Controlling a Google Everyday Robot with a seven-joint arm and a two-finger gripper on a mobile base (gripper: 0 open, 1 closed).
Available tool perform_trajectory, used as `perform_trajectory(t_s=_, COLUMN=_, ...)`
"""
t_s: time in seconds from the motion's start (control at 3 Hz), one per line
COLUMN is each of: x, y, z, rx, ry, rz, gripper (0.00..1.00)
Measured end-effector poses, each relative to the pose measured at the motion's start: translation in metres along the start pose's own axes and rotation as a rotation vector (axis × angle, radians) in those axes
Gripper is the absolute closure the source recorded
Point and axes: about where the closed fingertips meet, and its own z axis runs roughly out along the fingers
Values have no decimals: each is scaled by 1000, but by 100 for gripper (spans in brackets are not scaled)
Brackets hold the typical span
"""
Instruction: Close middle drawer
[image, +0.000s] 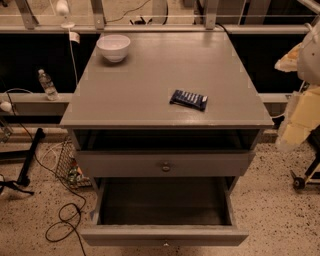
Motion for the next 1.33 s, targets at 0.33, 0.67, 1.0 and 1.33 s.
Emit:
perform_trajectory(t_s=0.33, x=0, y=0, z=0, rx=0, ry=0, rz=0, gripper=0)
perform_trajectory(t_s=0.67, x=1, y=6, z=-1, rx=-13, ry=-12, rz=-44, gripper=0)
perform_trajectory(t_s=1.0, x=14, y=28, z=12, rx=-70, ry=-27, rz=-108, gripper=0)
perform_trajectory(t_s=1.33, x=36, y=65, z=52, rx=-165, ry=18, rz=-263, gripper=0)
